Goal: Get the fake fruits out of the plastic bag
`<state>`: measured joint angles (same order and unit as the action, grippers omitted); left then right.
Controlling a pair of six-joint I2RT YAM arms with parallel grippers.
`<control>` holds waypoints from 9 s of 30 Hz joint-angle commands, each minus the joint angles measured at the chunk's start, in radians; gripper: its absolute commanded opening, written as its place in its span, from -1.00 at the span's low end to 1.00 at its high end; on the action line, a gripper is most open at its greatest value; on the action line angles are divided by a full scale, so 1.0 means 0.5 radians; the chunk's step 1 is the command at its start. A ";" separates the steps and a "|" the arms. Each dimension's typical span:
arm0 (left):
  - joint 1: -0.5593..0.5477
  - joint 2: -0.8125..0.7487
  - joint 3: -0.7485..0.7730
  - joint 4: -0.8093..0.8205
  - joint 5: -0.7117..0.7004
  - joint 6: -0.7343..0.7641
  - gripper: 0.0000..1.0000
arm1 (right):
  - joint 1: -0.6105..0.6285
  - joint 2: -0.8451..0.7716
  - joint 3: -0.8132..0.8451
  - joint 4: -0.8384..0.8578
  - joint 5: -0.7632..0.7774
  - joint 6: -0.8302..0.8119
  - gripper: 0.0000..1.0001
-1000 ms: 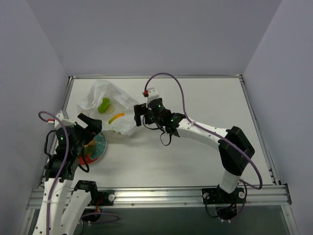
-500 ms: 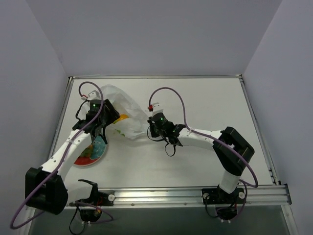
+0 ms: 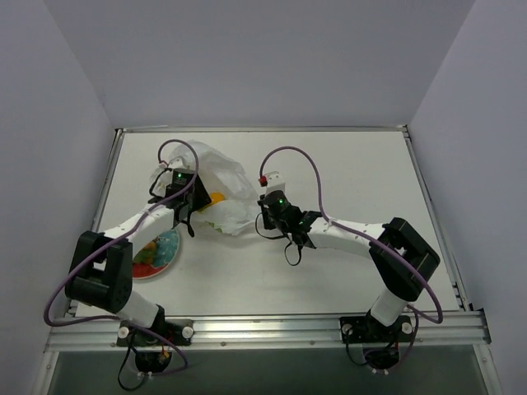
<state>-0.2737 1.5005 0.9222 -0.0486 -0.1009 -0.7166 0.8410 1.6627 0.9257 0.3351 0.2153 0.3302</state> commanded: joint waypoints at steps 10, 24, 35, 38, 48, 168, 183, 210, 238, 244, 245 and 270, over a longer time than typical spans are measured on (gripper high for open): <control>-0.167 -0.133 -0.540 0.615 0.269 -0.116 0.47 | -0.037 0.000 -0.017 0.072 0.048 -0.007 -0.35; -0.198 -0.178 -0.369 0.518 0.126 0.073 0.94 | -0.163 0.080 0.127 0.155 -0.384 0.051 0.81; -0.174 0.109 0.066 0.153 0.412 0.598 0.88 | -0.350 0.439 0.440 0.259 -0.667 0.070 0.86; -0.146 0.296 0.272 -0.004 0.481 0.691 0.88 | -0.366 0.451 0.471 0.241 -0.682 0.061 0.79; -0.063 0.423 0.346 -0.016 0.462 0.700 0.92 | -0.381 0.350 0.367 0.238 -0.676 0.024 0.43; -0.143 -1.074 -0.519 -1.090 -0.716 -0.110 0.50 | -0.329 0.335 0.238 0.272 -0.630 0.021 0.54; -0.232 -1.099 -0.084 -0.820 -0.197 -0.092 0.79 | -0.326 0.356 0.247 0.266 -0.627 0.021 -0.70; 0.090 0.331 0.662 -0.360 -0.467 -0.015 0.14 | -0.314 0.322 0.213 0.321 -0.639 0.030 -0.85; 0.164 0.310 0.472 0.205 -0.267 0.099 0.98 | -0.243 0.503 0.281 0.324 -0.652 -0.004 -0.84; 0.017 0.107 0.383 0.030 -0.350 0.126 0.58 | -0.240 0.497 0.275 0.333 -0.624 0.005 -0.85; -0.008 0.098 0.380 0.024 -0.347 0.151 0.45 | -0.243 0.491 0.272 0.336 -0.615 0.011 -0.85; 0.063 0.833 1.144 -0.130 -0.421 1.034 0.94 | -0.136 0.264 0.008 0.459 -0.464 0.107 -1.00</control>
<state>-0.2520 1.9213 1.4197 -0.1234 -0.2878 -0.2703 0.7605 1.8027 0.9215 0.5354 -0.0334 0.3710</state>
